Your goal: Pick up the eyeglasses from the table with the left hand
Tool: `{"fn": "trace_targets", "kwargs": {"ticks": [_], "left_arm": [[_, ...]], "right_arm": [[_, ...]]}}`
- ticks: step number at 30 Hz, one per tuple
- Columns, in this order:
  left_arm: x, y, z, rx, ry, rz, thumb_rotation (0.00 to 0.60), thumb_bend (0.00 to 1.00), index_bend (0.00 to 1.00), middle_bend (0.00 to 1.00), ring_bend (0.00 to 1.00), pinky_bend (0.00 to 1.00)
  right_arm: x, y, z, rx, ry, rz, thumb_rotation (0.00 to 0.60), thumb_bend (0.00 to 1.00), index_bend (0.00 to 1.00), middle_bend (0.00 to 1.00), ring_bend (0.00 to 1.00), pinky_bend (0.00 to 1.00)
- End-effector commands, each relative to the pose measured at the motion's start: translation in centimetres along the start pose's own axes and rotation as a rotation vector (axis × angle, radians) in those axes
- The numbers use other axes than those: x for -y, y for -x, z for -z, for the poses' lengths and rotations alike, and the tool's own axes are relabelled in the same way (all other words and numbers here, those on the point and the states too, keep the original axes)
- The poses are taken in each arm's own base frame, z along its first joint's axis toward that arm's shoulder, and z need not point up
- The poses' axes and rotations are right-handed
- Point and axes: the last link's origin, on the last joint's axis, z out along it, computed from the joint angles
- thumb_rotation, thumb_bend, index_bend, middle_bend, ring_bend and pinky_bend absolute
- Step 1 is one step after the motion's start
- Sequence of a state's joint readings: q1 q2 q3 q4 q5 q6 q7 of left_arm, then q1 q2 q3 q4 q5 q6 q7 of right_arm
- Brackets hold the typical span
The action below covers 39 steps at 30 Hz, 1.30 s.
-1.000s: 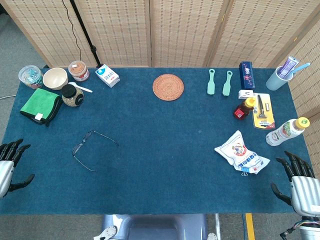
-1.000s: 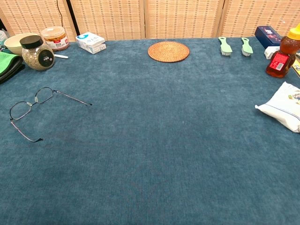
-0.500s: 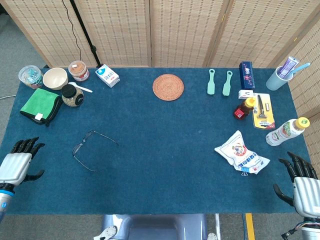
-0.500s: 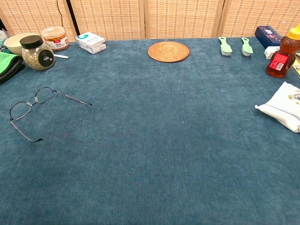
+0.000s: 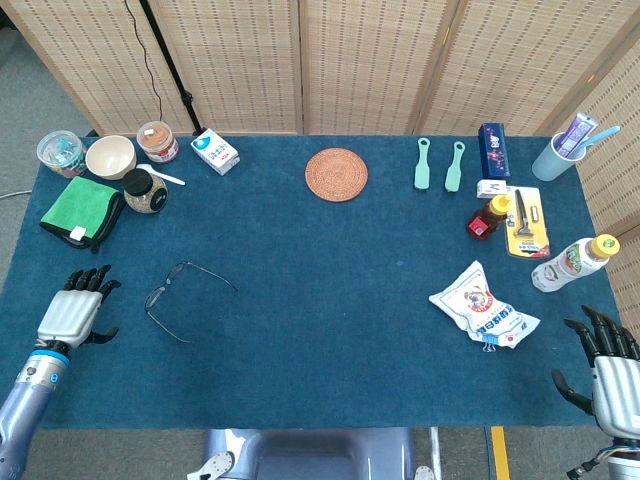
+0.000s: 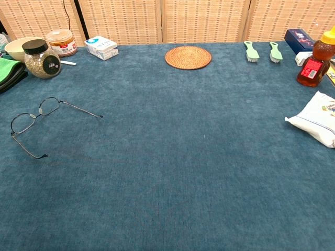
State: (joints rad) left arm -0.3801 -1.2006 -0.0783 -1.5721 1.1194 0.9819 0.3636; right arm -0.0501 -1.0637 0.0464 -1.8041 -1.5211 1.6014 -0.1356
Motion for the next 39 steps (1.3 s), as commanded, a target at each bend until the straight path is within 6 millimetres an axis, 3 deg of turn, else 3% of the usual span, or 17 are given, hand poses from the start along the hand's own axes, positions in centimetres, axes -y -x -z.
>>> {"fn": "trace_targets", "kwargs": {"ticks": [1, 16, 39], "left_arm": [[-0.8, 0.2, -1.3, 0.006, 0.004, -0.003, 0.486, 0.24, 0.22, 0.00, 0.00, 0.00], [-4.8, 1.4, -5.0, 0.074, 0.051, -0.026, 0.472, 0.24, 0.20, 0.00, 0.00, 0.00], [-11.7, 0.8, -7.7, 0.026, 0.167, -0.028, 0.471, 0.24, 0.22, 0.00, 0.00, 0.00]], "right_arm": [[-0.1, 0.0, 0.1, 0.000, 0.004, 0.001, 0.600, 0.30, 0.21, 0.11, 0.11, 0.14], [-0.5, -0.4, 0.5, -0.015, 0.029, 0.011, 0.600, 0.30, 0.21, 0.11, 0.11, 0.14], [-1.3, -1.2, 1.4, -0.033, 0.071, 0.025, 0.600, 0.30, 0.21, 0.11, 0.11, 0.14]]}}
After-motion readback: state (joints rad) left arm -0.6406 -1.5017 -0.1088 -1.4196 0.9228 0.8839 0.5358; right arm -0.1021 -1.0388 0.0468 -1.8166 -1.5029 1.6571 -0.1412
